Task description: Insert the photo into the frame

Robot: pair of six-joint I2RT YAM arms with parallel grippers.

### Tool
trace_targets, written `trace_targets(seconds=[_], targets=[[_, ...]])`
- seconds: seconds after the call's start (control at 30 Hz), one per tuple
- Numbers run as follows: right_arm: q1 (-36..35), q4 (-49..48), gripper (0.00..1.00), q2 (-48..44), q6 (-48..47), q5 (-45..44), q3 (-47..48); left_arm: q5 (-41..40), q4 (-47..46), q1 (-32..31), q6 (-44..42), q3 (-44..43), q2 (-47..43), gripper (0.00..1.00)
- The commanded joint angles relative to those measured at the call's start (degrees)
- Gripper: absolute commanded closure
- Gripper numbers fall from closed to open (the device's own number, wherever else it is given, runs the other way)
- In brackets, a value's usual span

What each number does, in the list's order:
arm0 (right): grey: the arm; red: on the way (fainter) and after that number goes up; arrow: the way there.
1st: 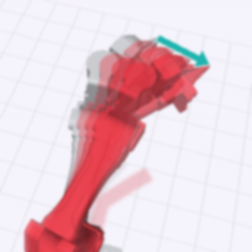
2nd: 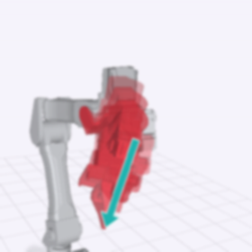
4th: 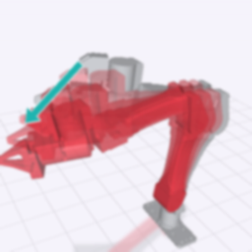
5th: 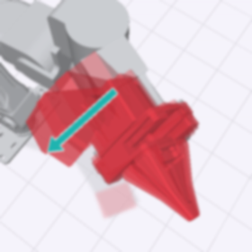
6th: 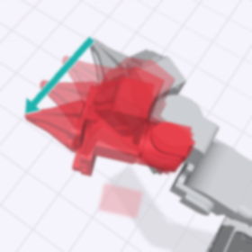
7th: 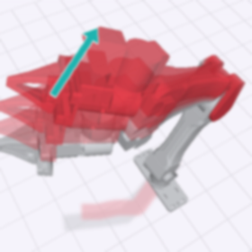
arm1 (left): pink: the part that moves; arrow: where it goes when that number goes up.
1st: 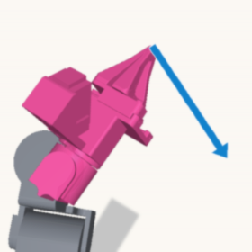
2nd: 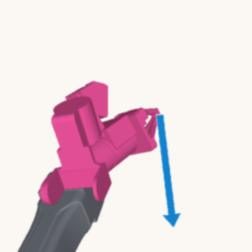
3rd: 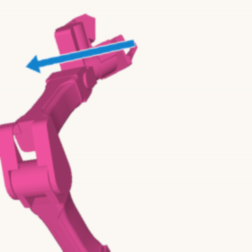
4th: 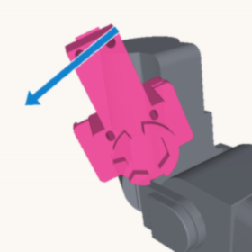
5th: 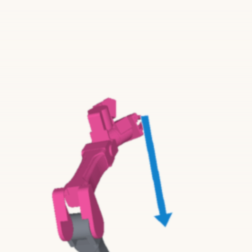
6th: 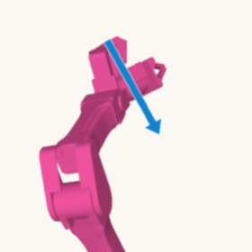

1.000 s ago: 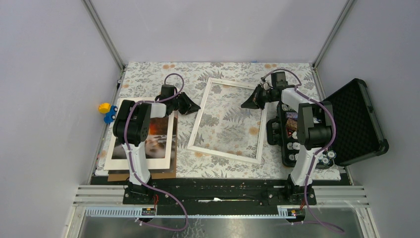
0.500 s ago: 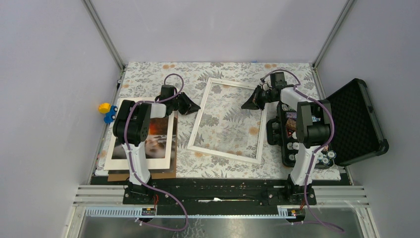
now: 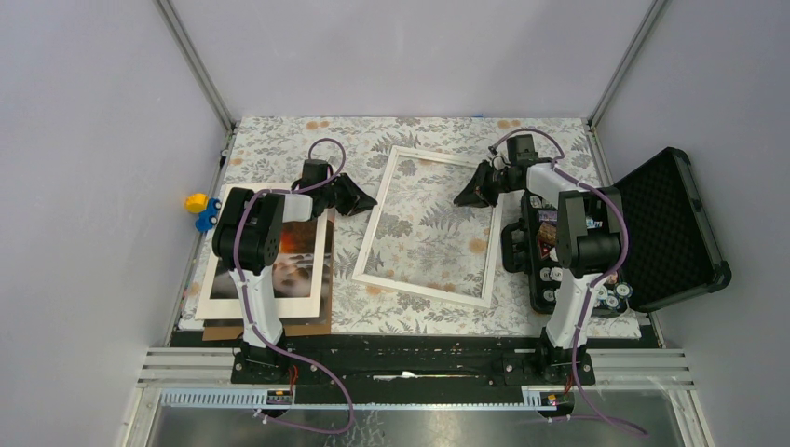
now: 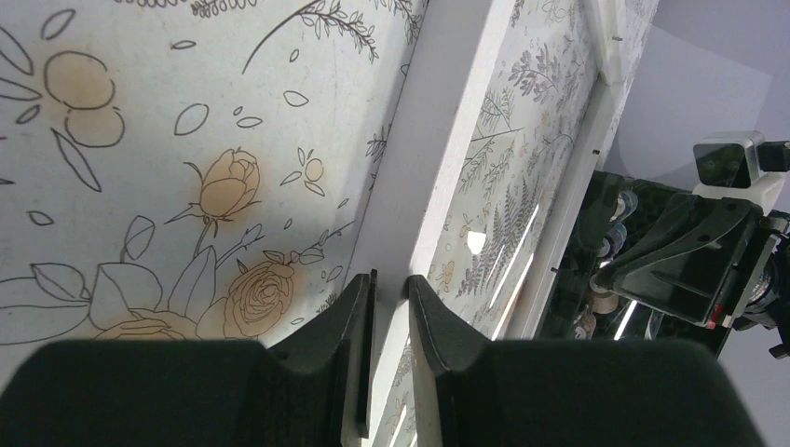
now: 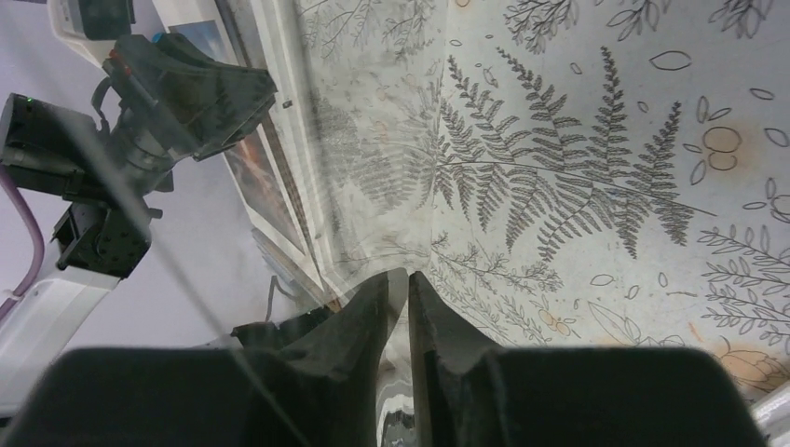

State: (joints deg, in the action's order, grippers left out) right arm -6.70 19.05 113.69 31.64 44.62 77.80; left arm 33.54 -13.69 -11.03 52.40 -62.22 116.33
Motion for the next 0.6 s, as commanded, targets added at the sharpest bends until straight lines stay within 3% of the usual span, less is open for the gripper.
trace_targets(seconds=[0.0,0.13,0.3,0.57], targets=[[-1.2,-1.2,0.77,1.3,-1.1,-2.0,1.9,-0.2,-0.2,-0.8,-0.3,1.1,-0.1,0.78],[-1.2,1.5,0.66,0.7,-2.7,-4.8,2.6,-0.6,0.3,-0.8,-0.8,1.1,-1.1,0.77],[-1.2,8.3,0.39,-1.8,-6.6,-13.4,3.7,-2.5,3.6,-0.5,-3.6,-0.1,-3.4,0.73],[-0.5,11.6,0.34,-4.9,-8.6,-15.6,2.3,-3.3,6.0,-0.2,-5.5,-1.2,-5.9,0.67]])
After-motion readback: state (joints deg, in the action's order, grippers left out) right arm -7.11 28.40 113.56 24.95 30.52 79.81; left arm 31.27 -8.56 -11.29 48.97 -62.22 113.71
